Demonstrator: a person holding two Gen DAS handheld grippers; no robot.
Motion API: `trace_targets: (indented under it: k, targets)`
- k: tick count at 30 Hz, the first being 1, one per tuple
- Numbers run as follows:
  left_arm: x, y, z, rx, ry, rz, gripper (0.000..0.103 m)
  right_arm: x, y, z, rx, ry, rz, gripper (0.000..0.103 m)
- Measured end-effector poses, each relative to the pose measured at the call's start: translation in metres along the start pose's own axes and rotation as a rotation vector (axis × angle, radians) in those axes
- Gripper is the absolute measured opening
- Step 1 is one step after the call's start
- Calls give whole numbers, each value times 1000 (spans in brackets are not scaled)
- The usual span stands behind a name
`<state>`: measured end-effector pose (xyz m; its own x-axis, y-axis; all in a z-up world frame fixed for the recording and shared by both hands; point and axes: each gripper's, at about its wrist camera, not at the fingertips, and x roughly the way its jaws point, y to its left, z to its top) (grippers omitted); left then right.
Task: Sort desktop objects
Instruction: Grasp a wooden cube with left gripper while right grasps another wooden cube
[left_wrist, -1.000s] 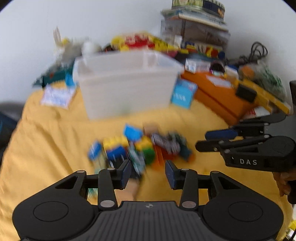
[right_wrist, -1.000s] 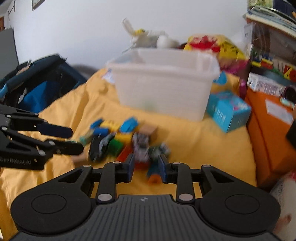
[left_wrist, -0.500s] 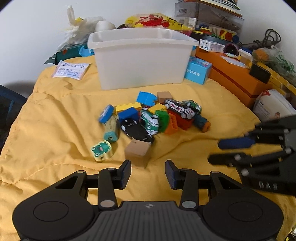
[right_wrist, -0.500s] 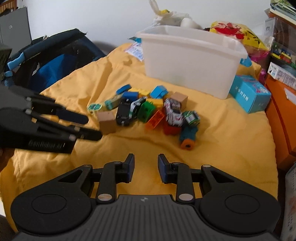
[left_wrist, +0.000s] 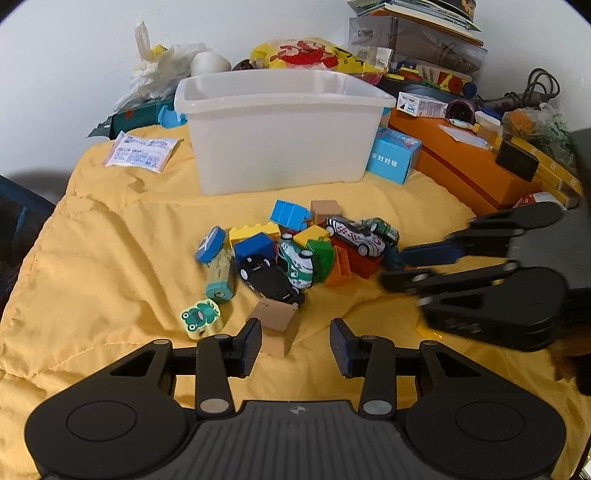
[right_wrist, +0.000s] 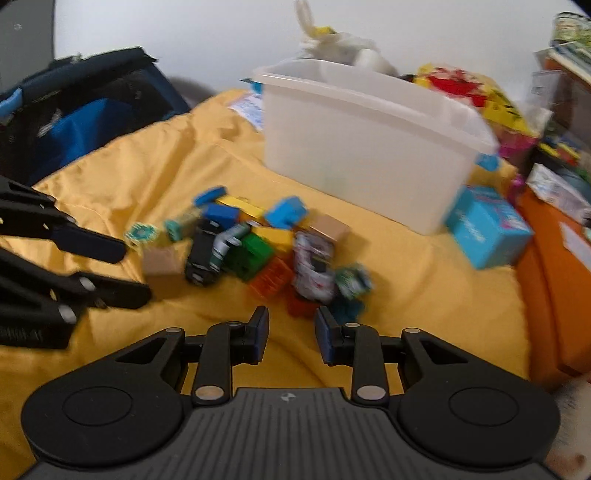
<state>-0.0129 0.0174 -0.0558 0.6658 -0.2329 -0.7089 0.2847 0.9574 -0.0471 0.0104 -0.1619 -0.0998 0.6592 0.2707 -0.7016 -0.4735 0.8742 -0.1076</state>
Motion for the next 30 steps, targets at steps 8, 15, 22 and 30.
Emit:
trace_targets:
  k: [8,15,22,30]
  targets:
    - [24,10,4,21,18,20,46,19,6,6,-14,17,-16,31]
    - [48,20,-3,-16,67,-48,36,7,-17,6,41,40,13,30]
    - [19,15,-21,-52,88,-69,36,26,-31,54,21,-43,-46,32]
    - [3,2,-40,-31,107,-46,36,83,-21,59,22,52,-93,50]
